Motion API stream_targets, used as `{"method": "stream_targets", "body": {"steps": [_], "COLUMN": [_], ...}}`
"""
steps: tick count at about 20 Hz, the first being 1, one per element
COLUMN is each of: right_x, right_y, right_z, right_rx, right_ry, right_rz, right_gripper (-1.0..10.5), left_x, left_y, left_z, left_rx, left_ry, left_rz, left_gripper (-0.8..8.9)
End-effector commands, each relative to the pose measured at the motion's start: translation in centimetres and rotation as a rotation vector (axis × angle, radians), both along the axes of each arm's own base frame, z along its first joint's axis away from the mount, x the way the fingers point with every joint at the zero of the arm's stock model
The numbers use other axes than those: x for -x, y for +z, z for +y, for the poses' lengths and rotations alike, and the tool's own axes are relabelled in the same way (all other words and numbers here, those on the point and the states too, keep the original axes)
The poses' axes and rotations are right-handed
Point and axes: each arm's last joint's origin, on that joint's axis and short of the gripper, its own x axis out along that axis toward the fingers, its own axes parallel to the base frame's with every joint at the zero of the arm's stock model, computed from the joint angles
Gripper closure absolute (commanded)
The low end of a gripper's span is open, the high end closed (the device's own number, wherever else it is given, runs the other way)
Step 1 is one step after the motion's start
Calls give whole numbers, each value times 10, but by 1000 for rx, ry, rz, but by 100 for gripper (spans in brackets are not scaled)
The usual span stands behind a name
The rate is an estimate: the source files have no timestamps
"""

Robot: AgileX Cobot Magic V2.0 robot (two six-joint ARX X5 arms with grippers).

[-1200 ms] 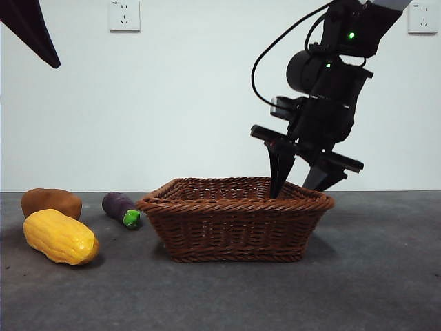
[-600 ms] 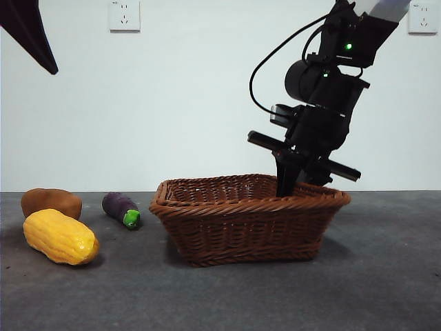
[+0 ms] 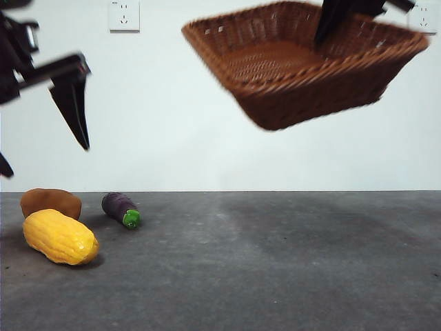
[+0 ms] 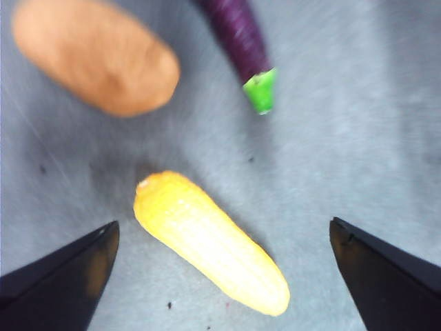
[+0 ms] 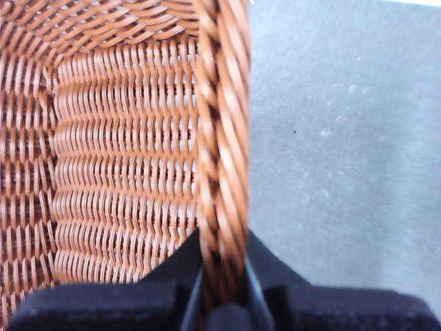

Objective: Help me put the vegetables on the table into the basket

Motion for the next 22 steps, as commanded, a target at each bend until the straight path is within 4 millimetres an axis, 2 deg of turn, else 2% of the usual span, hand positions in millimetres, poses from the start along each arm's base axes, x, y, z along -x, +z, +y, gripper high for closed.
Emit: {"method": "stream_targets", "body": {"steps": [1, 7, 14, 15, 17, 20, 22], "right_x": [14, 39, 43, 43, 43, 44, 44], "right_y": [11, 25, 23, 23, 22, 22, 22], "right_z": [-5, -13, -15, -15, -15, -15, -15], "right_rx": [9, 24, 54, 54, 59, 66, 56], "right_ry": [22, 40, 62, 62, 67, 72, 84], "right_rz": [-32, -55, -28, -28, -27, -23, -21], "right_gripper": [962, 962, 962, 962, 962, 962, 962], "left_x": [-11, -27, -32, -33, -33, -33, -33], "left_y": [-13, -48, -69, -70, -72, -72, -72], "left_z": [-5, -8, -15, -15, -15, -16, -17], "left_rx": [21, 2, -13, -10, -10, -9, -6], "left_ry": [65, 139, 171, 180, 185, 185, 181], "left_rz": [61, 207, 280, 285, 294, 296, 297], "left_gripper": [154, 154, 161, 193, 369, 501, 699]}}
